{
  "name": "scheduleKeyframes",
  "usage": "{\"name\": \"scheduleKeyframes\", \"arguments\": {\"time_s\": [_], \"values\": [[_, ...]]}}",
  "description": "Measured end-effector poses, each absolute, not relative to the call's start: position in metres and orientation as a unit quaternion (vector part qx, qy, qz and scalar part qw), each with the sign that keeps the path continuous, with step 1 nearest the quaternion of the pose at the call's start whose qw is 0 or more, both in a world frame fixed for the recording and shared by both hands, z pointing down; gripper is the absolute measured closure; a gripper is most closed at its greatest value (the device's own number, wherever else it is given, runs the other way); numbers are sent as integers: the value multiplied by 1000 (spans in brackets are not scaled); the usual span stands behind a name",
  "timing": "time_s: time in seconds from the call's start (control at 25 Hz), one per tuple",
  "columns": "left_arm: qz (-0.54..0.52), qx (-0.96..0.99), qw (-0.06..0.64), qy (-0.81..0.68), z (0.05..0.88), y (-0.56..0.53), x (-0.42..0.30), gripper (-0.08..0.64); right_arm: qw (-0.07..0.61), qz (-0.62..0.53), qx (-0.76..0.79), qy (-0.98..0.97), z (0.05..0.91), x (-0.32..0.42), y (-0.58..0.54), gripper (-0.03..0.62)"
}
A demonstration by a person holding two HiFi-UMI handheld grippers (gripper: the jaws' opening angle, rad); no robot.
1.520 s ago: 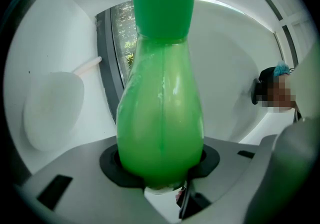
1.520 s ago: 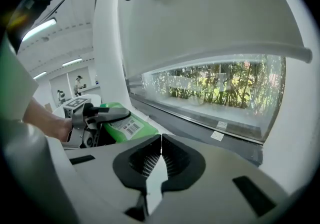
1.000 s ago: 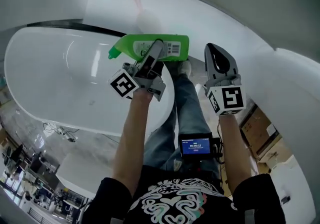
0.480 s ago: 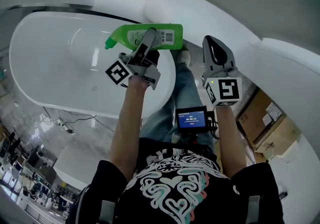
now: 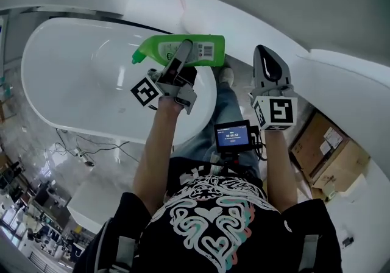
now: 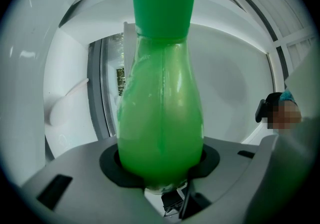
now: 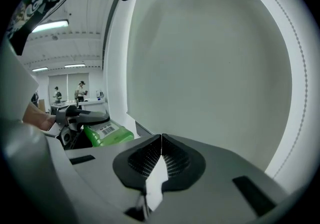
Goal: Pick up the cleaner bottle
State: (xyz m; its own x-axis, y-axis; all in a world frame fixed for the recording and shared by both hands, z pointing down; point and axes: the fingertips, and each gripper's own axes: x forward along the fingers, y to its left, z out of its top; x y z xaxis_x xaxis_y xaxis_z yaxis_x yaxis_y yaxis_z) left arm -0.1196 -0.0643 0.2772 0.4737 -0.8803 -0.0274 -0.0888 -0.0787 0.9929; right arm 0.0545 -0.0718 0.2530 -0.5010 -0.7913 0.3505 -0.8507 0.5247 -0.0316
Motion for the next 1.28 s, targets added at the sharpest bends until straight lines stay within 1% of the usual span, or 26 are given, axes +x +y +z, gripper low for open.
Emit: {"name": "scheduleKeyframes", "arguments": {"time_s": [0.16,0.4,0.84,1.08,1.28], "values": [[-349,648,569,-367,271,-56,-126,364,142,94,484,-858,244,50,-67,565],[-359,647,566,-364,254,-46,-114,364,137,89,483,-860,231,62,-52,565],[-393,621,573,-363,205,-24,-117,364,133,49,486,-863,172,72,-35,565],[-402,620,574,-354,175,-18,-114,364,117,37,490,-863,133,78,-32,565],[-415,619,569,-346,146,-11,-111,364,109,31,487,-866,118,78,-33,565]]}}
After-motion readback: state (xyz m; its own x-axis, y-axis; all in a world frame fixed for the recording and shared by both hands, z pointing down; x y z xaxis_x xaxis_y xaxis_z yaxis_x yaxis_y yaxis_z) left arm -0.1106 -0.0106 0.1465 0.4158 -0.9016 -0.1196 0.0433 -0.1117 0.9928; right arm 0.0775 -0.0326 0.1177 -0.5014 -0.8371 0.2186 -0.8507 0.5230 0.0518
